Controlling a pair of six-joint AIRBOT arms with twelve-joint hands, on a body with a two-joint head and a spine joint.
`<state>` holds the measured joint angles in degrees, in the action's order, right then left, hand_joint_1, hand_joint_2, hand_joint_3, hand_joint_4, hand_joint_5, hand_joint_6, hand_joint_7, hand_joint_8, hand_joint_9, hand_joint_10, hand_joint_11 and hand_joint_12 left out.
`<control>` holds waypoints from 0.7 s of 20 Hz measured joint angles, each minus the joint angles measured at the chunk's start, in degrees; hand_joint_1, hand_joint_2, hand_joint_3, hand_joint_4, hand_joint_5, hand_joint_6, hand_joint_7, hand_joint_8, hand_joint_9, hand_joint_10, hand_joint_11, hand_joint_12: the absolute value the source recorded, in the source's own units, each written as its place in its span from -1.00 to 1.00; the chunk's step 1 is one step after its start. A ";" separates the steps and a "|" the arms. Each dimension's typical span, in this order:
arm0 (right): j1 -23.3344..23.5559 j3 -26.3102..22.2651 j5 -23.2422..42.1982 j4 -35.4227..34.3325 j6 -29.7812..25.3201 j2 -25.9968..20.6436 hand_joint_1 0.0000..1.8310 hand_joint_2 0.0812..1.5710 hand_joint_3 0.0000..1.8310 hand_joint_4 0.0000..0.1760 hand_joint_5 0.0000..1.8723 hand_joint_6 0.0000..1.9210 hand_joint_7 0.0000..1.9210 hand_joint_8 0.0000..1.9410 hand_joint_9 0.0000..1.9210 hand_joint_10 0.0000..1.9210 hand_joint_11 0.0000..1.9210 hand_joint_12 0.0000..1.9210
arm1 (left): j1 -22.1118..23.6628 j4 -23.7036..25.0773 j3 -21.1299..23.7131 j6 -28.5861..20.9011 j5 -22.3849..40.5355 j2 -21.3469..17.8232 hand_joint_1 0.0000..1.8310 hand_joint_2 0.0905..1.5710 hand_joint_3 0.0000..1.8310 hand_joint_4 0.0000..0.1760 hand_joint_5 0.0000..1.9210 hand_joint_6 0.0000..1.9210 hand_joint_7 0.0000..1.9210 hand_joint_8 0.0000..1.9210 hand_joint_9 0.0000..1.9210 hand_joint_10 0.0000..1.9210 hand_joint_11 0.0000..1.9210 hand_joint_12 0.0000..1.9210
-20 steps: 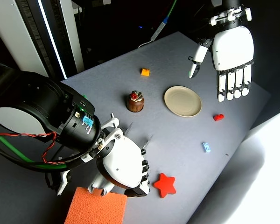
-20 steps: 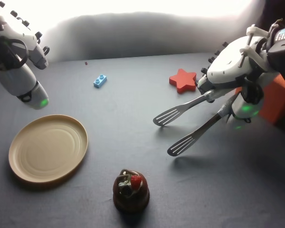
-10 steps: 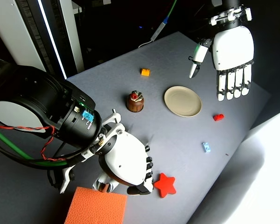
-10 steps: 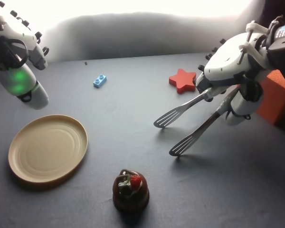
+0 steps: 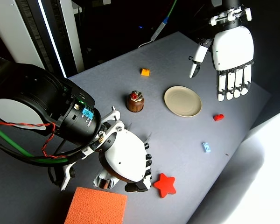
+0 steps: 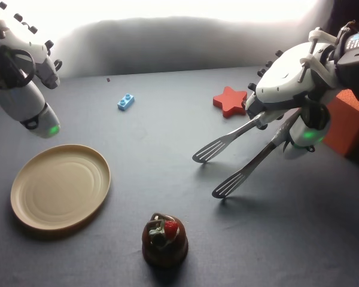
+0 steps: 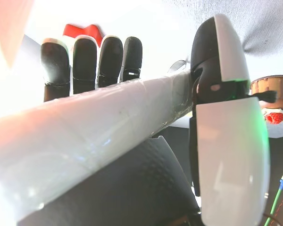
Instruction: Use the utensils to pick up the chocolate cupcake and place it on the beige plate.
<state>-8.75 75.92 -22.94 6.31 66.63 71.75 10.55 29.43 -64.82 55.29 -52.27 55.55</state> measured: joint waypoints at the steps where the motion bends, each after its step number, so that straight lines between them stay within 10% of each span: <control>1: 0.00 0.00 0.00 0.00 0.00 0.00 -0.01 0.27 -1.00 -1.00 -0.49 -0.21 -0.52 0.35 -0.56 0.61 -0.54 0.89 | 0.00 0.04 0.00 0.00 0.00 0.00 -0.74 0.36 -1.00 -1.00 -0.75 -1.00 -0.79 -1.00 -0.83 -1.00 -1.00 -0.65; 14: -0.72 -0.13 0.85 0.00 -0.52 0.00 -0.07 0.33 -1.00 -1.00 -0.44 0.07 -0.55 0.69 -0.58 0.92 -0.46 1.00 | 0.00 0.00 -0.17 0.00 0.02 0.00 -0.75 0.38 -1.00 -1.00 -0.78 -1.00 -0.83 -1.00 -0.88 -1.00 -1.00 -0.76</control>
<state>-9.47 75.79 -22.09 6.31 66.11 71.75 10.55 29.43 -64.99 55.29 -52.25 55.55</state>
